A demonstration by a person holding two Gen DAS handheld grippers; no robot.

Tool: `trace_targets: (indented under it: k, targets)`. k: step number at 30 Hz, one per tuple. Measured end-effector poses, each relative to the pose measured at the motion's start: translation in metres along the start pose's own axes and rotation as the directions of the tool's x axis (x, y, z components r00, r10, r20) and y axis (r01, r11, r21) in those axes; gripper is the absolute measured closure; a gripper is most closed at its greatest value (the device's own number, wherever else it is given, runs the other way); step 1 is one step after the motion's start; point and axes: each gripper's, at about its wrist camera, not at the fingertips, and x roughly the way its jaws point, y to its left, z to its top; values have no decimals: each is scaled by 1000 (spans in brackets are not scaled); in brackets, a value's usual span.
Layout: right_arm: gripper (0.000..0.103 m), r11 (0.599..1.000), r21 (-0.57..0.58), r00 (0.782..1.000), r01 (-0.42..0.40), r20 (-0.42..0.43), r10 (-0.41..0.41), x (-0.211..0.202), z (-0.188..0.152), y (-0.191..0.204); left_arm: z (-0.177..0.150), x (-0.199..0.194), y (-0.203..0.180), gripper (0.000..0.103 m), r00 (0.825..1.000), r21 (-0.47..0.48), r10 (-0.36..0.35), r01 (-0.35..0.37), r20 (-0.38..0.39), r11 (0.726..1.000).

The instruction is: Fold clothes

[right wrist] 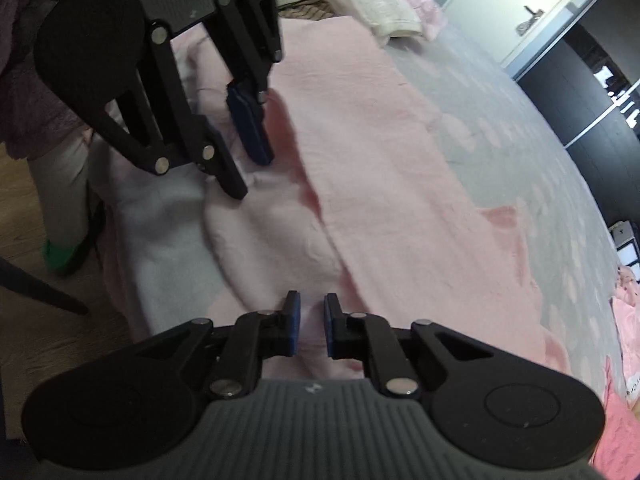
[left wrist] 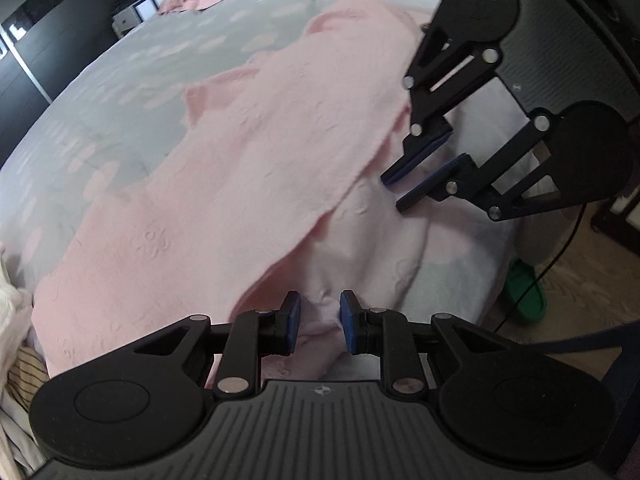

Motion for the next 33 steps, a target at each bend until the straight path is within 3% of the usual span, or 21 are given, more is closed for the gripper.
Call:
trace_targets:
  k: [10, 18, 20, 22, 26, 29, 33]
  targets:
    - [90, 980, 154, 991, 124, -62, -116, 25, 5, -56, 0, -8, 55, 81, 996, -196, 59, -46, 62, 980]
    - [84, 953, 220, 976, 206, -120, -183, 54, 14, -102, 16, 1, 102, 82, 986, -256, 149, -127, 70, 958]
    - [84, 946, 239, 973, 220, -128, -194, 62, 18, -114, 25, 9, 112, 82, 978, -249, 198, -178, 60, 952]
    - [84, 939, 258, 971, 229, -134, -201, 72, 22, -128, 32, 18, 123, 82, 966, -253, 254, -236, 42, 938]
    - [83, 913, 320, 966, 252, -139, -218, 86, 27, -156, 43, 28, 149, 82, 954, -362, 298, -269, 25, 893]
    - [77, 886, 386, 966, 256, -134, -220, 90, 30, -175, 56, 18, 165, 82, 955, -446, 291, -236, 58, 864]
    - [70, 865, 422, 962, 273, -139, -236, 97, 34, -197, 68, 3, 172, 76, 962, -470, 247, -166, 117, 867]
